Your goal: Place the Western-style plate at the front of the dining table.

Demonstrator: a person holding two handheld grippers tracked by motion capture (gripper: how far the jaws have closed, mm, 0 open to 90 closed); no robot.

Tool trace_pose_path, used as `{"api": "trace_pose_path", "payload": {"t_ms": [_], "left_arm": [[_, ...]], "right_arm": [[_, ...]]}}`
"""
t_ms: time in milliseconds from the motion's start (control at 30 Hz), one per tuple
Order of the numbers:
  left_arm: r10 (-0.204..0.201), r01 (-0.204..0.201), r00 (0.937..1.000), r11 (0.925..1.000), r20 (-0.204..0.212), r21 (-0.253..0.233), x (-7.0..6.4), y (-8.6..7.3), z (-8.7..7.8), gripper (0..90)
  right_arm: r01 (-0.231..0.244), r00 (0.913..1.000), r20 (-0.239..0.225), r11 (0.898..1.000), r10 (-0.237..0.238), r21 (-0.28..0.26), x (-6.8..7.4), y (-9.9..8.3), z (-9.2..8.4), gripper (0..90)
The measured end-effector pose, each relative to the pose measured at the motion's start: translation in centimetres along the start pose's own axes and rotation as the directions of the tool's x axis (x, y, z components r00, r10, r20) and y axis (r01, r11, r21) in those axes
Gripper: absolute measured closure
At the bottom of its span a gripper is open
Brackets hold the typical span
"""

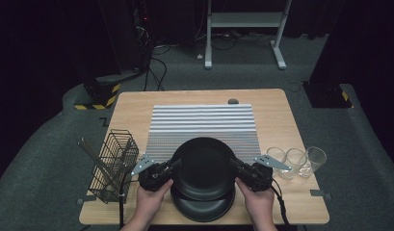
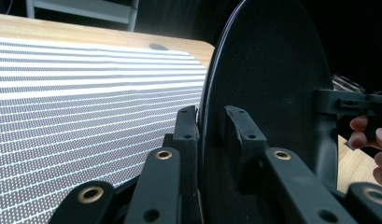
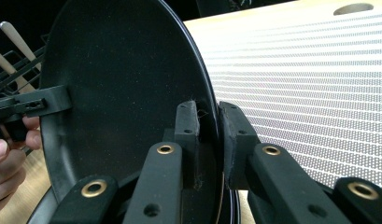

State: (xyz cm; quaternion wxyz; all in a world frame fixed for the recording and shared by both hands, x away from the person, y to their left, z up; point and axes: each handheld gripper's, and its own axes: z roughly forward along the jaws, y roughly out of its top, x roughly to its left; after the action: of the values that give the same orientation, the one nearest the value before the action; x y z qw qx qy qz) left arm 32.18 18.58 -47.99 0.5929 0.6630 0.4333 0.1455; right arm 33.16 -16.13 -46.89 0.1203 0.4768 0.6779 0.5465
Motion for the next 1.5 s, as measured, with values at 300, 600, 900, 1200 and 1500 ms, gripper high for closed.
{"api": "trace_pose_path", "payload": {"t_ms": [300,600,900,1200,1500], "left_arm": [[0.019,-0.019,0.9998,0.9994,0.003,-0.03,-0.5,0.3,-0.3,75.5],[0.032,-0.032,0.9995,0.9983,-0.008,-0.048,-0.9,0.3,-0.2,75.1],[0.038,-0.038,0.9993,0.9984,-0.006,-0.042,-0.9,0.8,-0.3,75.0],[0.011,-0.011,0.9999,0.9989,-0.006,-0.045,-0.6,0.8,0.4,74.8],[-0.007,0.007,0.9999,0.9998,-0.009,-0.021,0.1,1.1,1.4,74.2]], "right_arm": [[0.016,0.9999,0.006,0.999,-0.015,-0.032,0.5,0.5,-0.8,78.5],[0.023,0.9997,0.014,0.999,-0.023,-0.048,0.6,0.7,-1.1,78.4],[0.03,0.9995,0.012,0.998,-0.029,-0.054,0.7,1.1,-1.1,78.7],[0.037,0.9992,0.018,0.997,-0.036,-0.062,0.3,2.0,-0.9,78.9],[0.034,0.9992,0.021,0.998,-0.033,-0.057,-0.3,2.4,-0.3,79.4]]}}
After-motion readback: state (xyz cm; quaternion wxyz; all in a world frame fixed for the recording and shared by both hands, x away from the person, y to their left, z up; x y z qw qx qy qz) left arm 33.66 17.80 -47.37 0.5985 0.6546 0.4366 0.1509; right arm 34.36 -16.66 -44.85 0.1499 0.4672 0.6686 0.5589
